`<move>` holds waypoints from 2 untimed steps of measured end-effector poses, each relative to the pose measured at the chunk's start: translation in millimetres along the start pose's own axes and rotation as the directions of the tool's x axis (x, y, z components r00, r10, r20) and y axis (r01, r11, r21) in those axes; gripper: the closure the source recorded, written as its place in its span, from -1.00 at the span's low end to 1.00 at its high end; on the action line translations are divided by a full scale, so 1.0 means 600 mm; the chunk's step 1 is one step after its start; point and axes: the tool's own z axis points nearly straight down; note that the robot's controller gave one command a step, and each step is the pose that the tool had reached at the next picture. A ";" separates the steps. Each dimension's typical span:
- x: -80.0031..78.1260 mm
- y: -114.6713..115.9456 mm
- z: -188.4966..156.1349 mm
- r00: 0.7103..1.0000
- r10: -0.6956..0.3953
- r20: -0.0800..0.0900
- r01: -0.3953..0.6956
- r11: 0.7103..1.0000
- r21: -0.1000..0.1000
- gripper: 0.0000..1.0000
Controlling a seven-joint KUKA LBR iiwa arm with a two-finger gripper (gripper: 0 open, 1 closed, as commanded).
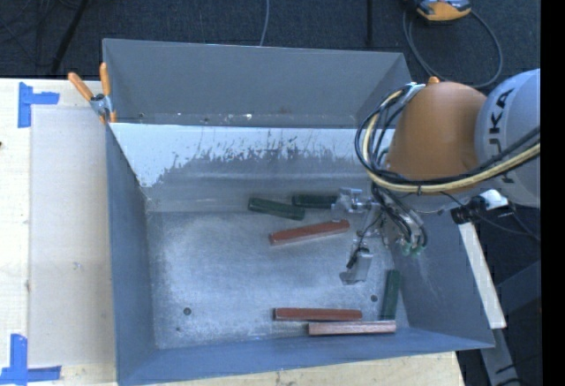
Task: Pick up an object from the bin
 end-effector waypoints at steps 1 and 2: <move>-0.012 0.021 0.036 1.000 0.006 -0.005 -0.006 1.000 -0.002 -1.00; 0.016 0.046 0.052 0.989 -0.147 -0.012 0.147 0.989 -0.001 -1.00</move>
Offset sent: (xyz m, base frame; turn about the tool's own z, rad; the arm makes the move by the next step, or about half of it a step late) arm -0.0185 0.0437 -0.0271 -0.2038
